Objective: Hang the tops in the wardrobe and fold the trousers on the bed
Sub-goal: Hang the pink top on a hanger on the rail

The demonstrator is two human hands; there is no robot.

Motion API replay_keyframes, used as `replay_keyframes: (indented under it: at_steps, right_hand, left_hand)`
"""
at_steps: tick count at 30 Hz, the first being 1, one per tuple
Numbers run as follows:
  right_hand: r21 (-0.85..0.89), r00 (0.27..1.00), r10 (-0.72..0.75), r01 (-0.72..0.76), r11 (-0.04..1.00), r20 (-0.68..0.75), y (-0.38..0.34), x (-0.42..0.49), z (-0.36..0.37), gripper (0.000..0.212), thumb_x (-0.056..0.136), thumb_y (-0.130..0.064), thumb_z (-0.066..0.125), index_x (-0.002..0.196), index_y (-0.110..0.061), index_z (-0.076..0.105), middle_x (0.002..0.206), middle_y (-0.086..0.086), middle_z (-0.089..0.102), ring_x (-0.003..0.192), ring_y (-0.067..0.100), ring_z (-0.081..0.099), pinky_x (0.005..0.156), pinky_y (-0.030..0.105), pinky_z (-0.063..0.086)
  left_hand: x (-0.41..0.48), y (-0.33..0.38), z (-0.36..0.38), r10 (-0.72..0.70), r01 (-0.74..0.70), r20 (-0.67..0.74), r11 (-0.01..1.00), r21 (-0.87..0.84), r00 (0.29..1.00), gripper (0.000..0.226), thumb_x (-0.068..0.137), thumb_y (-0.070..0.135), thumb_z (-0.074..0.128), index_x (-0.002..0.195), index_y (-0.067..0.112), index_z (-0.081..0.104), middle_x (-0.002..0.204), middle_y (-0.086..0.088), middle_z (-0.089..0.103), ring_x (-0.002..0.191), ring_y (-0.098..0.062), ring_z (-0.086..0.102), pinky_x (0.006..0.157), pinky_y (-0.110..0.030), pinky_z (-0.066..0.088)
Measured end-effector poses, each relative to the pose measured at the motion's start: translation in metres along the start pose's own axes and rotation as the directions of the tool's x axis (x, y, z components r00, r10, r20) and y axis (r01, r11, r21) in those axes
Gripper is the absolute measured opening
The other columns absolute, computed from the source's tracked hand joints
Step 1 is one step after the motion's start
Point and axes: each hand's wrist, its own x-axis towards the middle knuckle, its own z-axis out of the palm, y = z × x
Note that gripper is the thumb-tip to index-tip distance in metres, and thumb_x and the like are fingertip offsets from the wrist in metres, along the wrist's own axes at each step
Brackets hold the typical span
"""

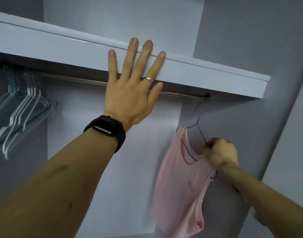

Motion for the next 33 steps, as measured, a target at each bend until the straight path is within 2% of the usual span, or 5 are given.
replay_keyframes:
  at_steps: [13,19,26,29,33]
  right_hand:
    - [-0.053,0.988,0.115,-0.121,0.991,-0.100,-0.038,0.058,-0.030,0.021,0.089,-0.014,0.060,0.104,0.000,0.066,0.099,0.026,0.056,0.104,0.046,0.060,0.082,0.040,0.049]
    - [-0.159,0.988,0.152,-0.153,0.975,-0.019,-0.031,0.059,-0.016,0.034,0.090,-0.015,0.055,0.119,0.000,0.065,0.122,0.030,0.060,0.114,0.048,0.058,0.093,0.044,0.050]
    - [-0.213,0.980,0.139,-0.107,0.971,0.140,-0.068,0.038,-0.082,0.037,0.092,-0.040,0.062,0.116,-0.013,0.069,0.112,0.017,0.063,0.109,0.038,0.062,0.086,0.038,0.052]
    - [-0.128,0.963,0.089,-0.058,0.990,0.253,-0.087,0.004,-0.115,0.029,0.090,-0.039,0.058,0.102,-0.016,0.072,0.095,0.011,0.062,0.087,0.034,0.059,0.077,0.035,0.051]
    - [0.083,0.945,-0.084,0.061,0.995,0.317,-0.092,-0.052,-0.147,0.025,0.094,-0.035,0.056,0.109,-0.025,0.073,0.110,0.005,0.073,0.100,0.034,0.066,0.087,0.034,0.053]
  left_hand:
    - [-0.002,0.002,0.012,-0.008,0.004,-0.113,1.000,-0.030,0.994,0.060,0.107,0.051,0.021,0.161,0.028,0.014,0.168,-0.007,0.014,0.154,-0.034,0.011,0.120,-0.065,0.007]
    - [-0.004,0.001,0.011,-0.012,0.007,-0.073,0.998,-0.058,0.997,0.063,0.105,0.053,0.027,0.162,0.028,0.013,0.168,-0.007,0.010,0.155,-0.033,0.008,0.120,-0.063,0.002]
    - [-0.004,0.004,-0.001,-0.020,0.029,0.122,0.997,-0.074,0.992,0.069,0.104,0.057,0.029,0.162,0.024,0.010,0.168,-0.010,0.003,0.155,-0.036,0.002,0.118,-0.063,-0.010]
    - [0.003,0.006,-0.019,-0.020,0.039,0.255,0.997,-0.071,0.967,0.073,0.103,0.058,0.031,0.162,0.022,0.006,0.168,-0.012,0.002,0.154,-0.038,0.002,0.118,-0.067,-0.004]
    - [0.007,0.004,-0.043,-0.025,0.071,0.422,0.993,-0.094,0.906,0.077,0.102,0.058,0.033,0.162,0.023,-0.001,0.169,-0.011,-0.005,0.154,-0.037,-0.005,0.119,-0.068,0.003]
